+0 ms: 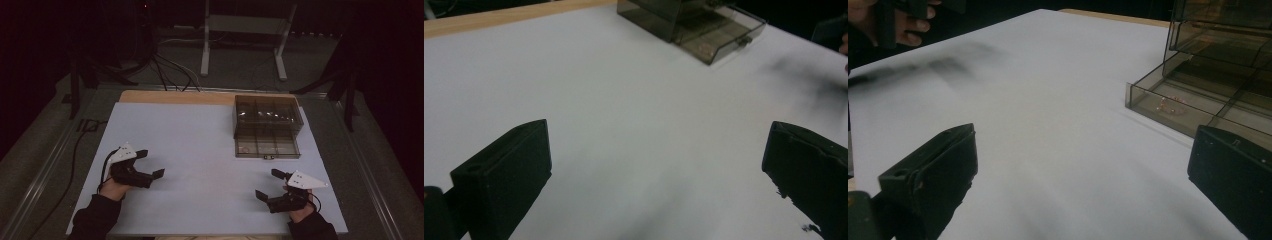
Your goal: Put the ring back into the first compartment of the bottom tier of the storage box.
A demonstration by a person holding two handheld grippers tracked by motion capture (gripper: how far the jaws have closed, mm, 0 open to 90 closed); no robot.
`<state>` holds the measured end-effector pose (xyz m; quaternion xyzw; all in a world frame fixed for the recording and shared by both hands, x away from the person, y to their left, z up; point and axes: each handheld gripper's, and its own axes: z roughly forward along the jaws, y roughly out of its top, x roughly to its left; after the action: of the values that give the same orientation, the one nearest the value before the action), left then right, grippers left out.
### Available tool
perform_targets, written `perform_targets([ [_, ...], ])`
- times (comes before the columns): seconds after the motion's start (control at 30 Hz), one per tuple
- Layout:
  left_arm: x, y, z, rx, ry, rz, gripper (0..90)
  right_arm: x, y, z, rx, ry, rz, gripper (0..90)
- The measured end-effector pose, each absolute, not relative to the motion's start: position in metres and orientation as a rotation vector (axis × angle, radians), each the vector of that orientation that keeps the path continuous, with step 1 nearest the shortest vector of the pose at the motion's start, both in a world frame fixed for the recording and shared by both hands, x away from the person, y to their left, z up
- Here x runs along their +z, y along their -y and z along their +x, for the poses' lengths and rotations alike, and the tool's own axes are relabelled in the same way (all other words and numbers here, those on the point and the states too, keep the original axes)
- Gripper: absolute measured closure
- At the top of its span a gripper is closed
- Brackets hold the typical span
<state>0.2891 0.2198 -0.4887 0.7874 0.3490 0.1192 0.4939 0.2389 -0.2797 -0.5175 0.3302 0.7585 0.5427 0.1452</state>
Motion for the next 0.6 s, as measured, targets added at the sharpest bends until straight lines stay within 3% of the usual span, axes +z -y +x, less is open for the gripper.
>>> perform_targets([
  [0.6,-0.521,-0.235,0.253,0.296,-0.923,2.023,0.7,-0.518,0.278,0.239,1.554,-2.197,0.944,0.0],
])
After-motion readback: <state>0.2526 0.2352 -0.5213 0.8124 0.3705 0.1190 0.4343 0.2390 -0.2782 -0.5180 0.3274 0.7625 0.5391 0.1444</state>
